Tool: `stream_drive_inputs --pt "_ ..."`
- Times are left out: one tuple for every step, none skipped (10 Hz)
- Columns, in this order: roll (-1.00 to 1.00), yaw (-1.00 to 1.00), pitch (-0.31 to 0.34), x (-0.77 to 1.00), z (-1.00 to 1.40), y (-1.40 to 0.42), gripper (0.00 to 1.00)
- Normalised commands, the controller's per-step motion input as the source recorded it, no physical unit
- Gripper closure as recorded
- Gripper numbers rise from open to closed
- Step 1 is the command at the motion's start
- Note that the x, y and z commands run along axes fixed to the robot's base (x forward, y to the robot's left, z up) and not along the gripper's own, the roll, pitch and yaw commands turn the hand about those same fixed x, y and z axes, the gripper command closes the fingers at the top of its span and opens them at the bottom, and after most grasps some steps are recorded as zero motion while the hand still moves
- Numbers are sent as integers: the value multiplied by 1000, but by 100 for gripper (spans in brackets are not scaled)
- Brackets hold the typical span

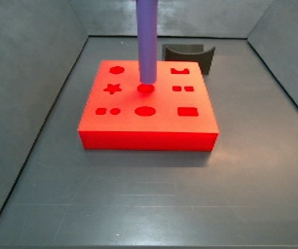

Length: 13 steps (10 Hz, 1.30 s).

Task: Insert the round object.

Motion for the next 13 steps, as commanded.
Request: stream_drive_inputs --pt "6 0 -140 -9 -274 0 100" --pt "0 0 -131 0 -266 0 100" --pt "10 0 -120 0 -269 20 100" --pt "16 0 -84 -154 -234 126 100" --pt "0 0 -89 -123 -217 111 100" --pt "0 0 -96 0 -183 114 100" --pt "0 0 -110 0 -200 43 100" --pt "0 0 -99 0 -189 0 100" --pt "76 0 -104 146 -274 -146 100" --pt "246 0 -120 140 -537 -126 100" --pt "271 -100 -107 106 -686 -6 100" --pt "233 -131 -100 134 -743 0 100" --pt "211 -134 -91 149 -780 0 100"
